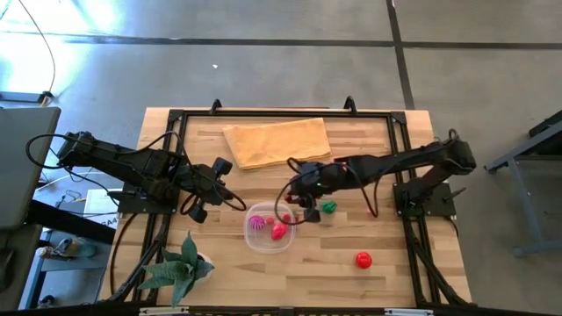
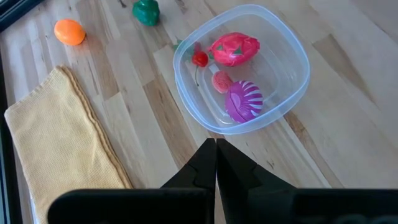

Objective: Pick and placing Produce into tupperware
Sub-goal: Put the red cherry into the transparent bin

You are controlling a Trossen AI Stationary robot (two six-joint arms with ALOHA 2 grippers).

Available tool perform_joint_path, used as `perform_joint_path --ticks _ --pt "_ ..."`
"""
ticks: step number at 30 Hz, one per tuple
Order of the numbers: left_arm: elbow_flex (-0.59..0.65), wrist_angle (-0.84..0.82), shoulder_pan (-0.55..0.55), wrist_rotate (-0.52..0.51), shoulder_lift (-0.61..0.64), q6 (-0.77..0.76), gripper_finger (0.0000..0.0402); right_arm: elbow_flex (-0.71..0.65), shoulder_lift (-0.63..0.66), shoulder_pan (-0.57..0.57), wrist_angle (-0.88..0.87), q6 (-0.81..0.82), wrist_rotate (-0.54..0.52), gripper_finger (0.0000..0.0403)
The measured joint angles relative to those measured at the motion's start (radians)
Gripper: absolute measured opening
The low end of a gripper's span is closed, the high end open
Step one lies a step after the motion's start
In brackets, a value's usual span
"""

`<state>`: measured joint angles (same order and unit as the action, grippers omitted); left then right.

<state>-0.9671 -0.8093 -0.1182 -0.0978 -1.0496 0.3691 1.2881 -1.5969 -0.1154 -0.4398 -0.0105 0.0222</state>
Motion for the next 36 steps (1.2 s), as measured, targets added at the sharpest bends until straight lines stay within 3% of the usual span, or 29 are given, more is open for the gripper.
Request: perform_joint_path --ticks 5,19,36 --pt "0.0 0.0 0.0 0.0 0.0 0.0 0.0003 0.115 -0.114 0.0 -0.056 -0.02 0.059 0.0094" --pt "0.0 0.0 0.0 0.0 0.0 0.0 0.0003 0.115 -0.376 -0.039 -0.015 -0.012 0.135 0.0094" --pt "0.0 0.0 0.0 0.0 0.0 0.0 0.0003 0.115 -0.415 -0.011 0.003 -0.036 0.093 0.0094"
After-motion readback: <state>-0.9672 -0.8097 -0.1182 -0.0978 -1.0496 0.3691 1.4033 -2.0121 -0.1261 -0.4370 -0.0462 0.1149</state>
